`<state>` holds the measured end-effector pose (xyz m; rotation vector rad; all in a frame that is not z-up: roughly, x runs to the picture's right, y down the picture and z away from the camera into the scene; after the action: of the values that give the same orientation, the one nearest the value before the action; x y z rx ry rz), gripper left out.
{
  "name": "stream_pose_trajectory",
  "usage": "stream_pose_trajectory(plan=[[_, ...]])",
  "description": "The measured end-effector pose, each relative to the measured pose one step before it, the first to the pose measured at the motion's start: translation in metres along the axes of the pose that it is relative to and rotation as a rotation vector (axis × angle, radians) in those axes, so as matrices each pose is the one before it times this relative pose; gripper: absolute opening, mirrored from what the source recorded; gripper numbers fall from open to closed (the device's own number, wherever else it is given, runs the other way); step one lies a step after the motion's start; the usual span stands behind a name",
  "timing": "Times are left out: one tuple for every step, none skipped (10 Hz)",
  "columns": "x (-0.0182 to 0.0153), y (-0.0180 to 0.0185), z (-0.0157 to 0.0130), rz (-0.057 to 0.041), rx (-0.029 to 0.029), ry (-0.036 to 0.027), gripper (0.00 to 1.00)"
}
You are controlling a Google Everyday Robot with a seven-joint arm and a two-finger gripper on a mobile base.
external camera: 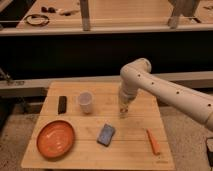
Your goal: Knock the bottle over
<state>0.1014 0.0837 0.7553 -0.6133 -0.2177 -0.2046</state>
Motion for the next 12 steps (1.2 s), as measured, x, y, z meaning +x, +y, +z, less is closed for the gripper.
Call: stream_pose_trajectory(plan=[[0.00006,-0.00039,-0.00007,0.00195,0.00071,-0.00188,0.05],[0.00006,-0.00011,0.00000,0.00241,0.00016,-0.00243,0.05],[0.00014,-0.00021,-0.00028,0.00143,0.00053,-0.00113,0.05],[0.00010,-0.00036,-0.00010,0.00228,0.00068,-0.00211,0.05],[-0.00008,-0.00016,0.00028,0.00181,-0.00006,-0.00221,0.05],[0.00007,-0.00027,-0.00028,0.00131,0.00075,-0.00118,0.05],[0.00018,-0.00023,0.00021,0.00199,0.00029,-0.00185,0.05],[0.00002,-0.00046,-0.00009,0.00140,0.00075,-0.00144,0.05],[0.00009,-0.00041,0.00000,0.00188,0.00083,-0.00180,0.05],[0.00015,-0.00027,0.00010,0.00164,0.00051,-0.00178,0.05],[-0.00001,-0.00038,-0.00016,0.00138,0.00091,-0.00137,0.05],[-0.00003,-0.00033,0.00012,0.00187,0.00067,-0.00157,0.05]])
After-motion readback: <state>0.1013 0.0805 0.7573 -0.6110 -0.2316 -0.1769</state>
